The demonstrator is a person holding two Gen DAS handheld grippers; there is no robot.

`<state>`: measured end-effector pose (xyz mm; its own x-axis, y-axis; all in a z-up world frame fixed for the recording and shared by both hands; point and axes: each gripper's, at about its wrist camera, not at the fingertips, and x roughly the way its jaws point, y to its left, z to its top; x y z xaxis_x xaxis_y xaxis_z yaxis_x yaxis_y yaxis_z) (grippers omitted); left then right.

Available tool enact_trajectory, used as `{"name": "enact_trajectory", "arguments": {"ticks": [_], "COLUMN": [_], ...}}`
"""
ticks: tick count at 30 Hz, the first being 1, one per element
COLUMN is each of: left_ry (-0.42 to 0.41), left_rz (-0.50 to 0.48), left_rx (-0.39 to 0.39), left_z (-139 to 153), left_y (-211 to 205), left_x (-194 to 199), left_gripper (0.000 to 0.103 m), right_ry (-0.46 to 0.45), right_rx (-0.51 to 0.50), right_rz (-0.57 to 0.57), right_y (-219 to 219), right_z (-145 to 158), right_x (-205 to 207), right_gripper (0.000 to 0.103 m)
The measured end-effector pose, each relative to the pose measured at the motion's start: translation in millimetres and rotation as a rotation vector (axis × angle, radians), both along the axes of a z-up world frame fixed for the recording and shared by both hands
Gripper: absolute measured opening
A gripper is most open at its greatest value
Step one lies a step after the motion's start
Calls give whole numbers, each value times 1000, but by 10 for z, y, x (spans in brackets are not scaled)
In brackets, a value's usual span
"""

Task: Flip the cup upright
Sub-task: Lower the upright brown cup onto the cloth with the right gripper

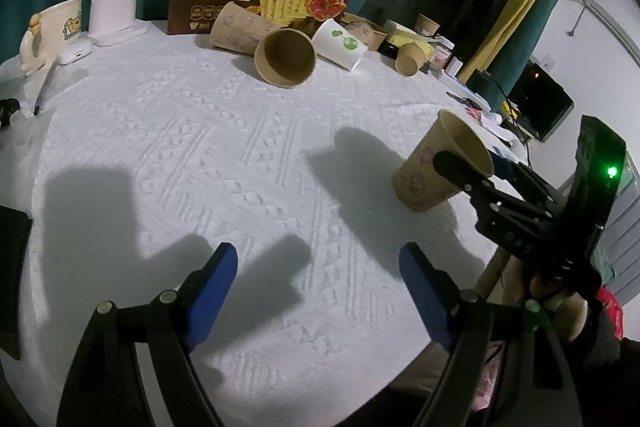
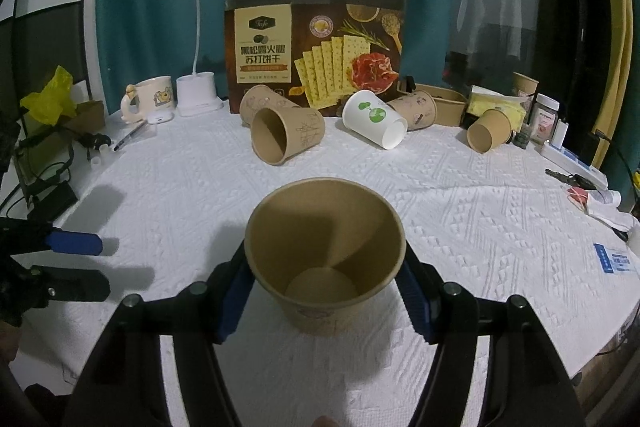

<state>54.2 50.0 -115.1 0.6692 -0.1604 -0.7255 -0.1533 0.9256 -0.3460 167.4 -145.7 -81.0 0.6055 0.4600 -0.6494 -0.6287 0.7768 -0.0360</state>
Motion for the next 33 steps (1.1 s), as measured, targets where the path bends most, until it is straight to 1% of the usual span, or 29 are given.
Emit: {"name": "enact_trajectory", "arguments": {"ticks": [2, 4, 14, 21, 25, 29, 33], "left_ry": [-1, -2, -20, -30, -31, -27, -28], "left_rz": [-1, -2, -13, -45, -52, -63, -61], "left_rx": [2, 4, 12, 26, 31, 64, 127], "left_z": [7, 16, 83, 135, 140, 139, 169], "left_y": [-18, -36, -113, -216, -245, -291, -355], "left_x": [-4, -13, -110, -146, -155, -136, -88], "left_gripper": [83, 83, 83, 83, 83, 83, 83], "right_ry": [0, 18, 62, 88, 103, 128, 152], "right_rx": [-12, -31, -36, -35, -33, -20, 5], "right_rz": [-4, -11, -51, -87, -134, -193, -254], "right_y": [-5, -14, -152, -341, -483, -643, -811], "right_z": [-11, -52, -68, -52, -33, -10, 40], "right_x": [-3, 6, -67, -202, -265, -321, -380], "right_gripper": [64, 65, 66, 66, 66, 66, 66]}}
